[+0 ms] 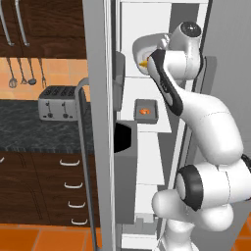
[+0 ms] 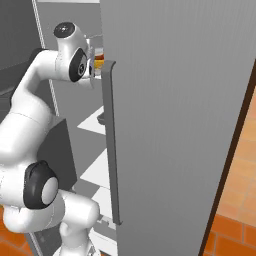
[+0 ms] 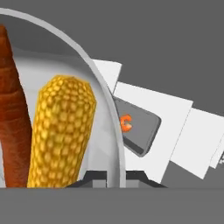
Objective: Take the meat container that has the shrimp and place it on the second highest rack of the freezer. Then take the vegetable container that has the carrot and corn and place it on the highest rack of the freezer.
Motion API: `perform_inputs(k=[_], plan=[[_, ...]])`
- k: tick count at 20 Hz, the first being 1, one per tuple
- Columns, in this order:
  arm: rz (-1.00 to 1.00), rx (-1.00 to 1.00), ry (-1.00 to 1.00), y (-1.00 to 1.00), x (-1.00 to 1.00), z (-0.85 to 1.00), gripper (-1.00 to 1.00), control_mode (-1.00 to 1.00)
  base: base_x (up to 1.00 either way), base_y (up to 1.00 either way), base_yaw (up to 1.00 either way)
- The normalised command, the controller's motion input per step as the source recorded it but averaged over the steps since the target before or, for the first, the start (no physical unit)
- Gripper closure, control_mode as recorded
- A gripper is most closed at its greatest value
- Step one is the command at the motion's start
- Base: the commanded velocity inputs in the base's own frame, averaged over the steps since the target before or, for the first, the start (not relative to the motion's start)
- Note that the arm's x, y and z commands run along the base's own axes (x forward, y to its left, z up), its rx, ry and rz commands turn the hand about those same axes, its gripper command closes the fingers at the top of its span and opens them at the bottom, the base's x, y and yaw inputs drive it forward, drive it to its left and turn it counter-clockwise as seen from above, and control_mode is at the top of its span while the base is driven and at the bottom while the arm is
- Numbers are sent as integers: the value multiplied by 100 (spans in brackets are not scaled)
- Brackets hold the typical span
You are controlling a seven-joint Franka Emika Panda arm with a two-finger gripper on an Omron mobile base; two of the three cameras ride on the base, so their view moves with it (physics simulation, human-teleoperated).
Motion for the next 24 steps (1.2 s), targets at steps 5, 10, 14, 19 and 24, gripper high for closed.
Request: perform_inputs(k=[5,10,14,19,24], plan=[[0,0,1,-1,81,-3,100,-100,0,0,0],[0,2,0,-2,63,-11,100,-100,0,0,0],[-3,3,0,0,56,-37,100,-100,0,0,0],[-1,1,0,0,59,-41,100,-100,0,0,0],[0,0,0,0,51,-4,100,-100,0,0,0]])
